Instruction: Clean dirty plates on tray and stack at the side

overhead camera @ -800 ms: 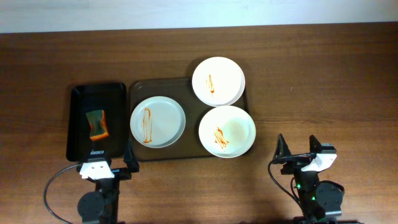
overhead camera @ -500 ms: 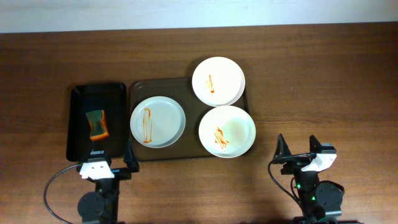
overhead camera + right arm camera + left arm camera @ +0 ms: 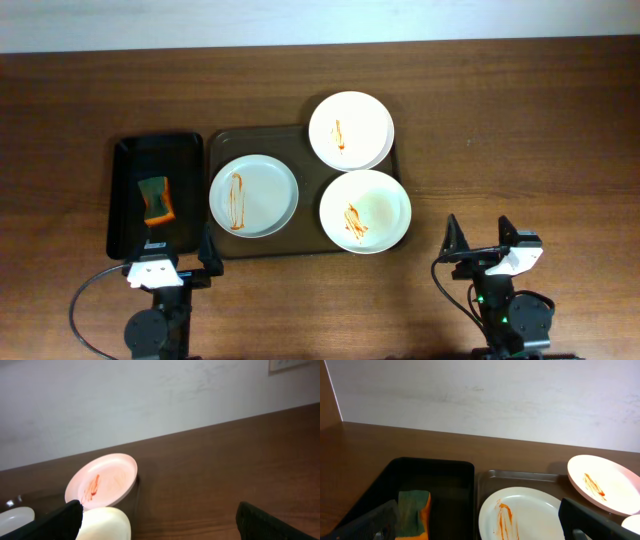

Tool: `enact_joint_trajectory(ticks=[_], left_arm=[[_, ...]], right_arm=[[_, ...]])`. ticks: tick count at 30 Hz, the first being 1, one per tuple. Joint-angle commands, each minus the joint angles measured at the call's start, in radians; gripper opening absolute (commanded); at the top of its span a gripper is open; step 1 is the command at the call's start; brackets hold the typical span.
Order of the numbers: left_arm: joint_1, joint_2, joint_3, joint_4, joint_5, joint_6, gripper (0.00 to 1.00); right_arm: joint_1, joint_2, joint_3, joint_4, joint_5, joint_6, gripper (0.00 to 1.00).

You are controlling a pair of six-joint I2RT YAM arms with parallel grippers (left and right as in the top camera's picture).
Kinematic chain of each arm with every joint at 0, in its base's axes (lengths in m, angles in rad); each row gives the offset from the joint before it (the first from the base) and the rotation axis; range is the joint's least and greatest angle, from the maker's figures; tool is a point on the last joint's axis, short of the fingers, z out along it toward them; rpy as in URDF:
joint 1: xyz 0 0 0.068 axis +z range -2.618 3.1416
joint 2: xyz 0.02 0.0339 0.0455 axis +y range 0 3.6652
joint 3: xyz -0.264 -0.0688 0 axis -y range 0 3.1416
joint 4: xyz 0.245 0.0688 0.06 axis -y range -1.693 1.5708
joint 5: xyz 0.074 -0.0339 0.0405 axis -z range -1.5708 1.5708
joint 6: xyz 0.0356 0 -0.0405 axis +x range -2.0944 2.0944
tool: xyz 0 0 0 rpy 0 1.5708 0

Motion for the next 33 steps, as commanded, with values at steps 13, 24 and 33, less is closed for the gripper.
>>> enact_joint_trajectory(ticks=[13,24,33], left_arm=[[0.004,-0.008,0.003,0.036,0.040,0.016,0.99],[0.004,0.177,0.255,-0.061,0.064,0.053,1.00],[0.004,0.789,0.890,-0.497,0.064,0.099,0.99]], right_arm=[[0.005,0.002,0.071,0.048,-0.168,-0.007,0.98],[0.005,0.492,0.500,-0.040,-0.423,-0.055,0.98],[0.190,1.345,1.202,-0.407,-0.516,-0.129,0.98]])
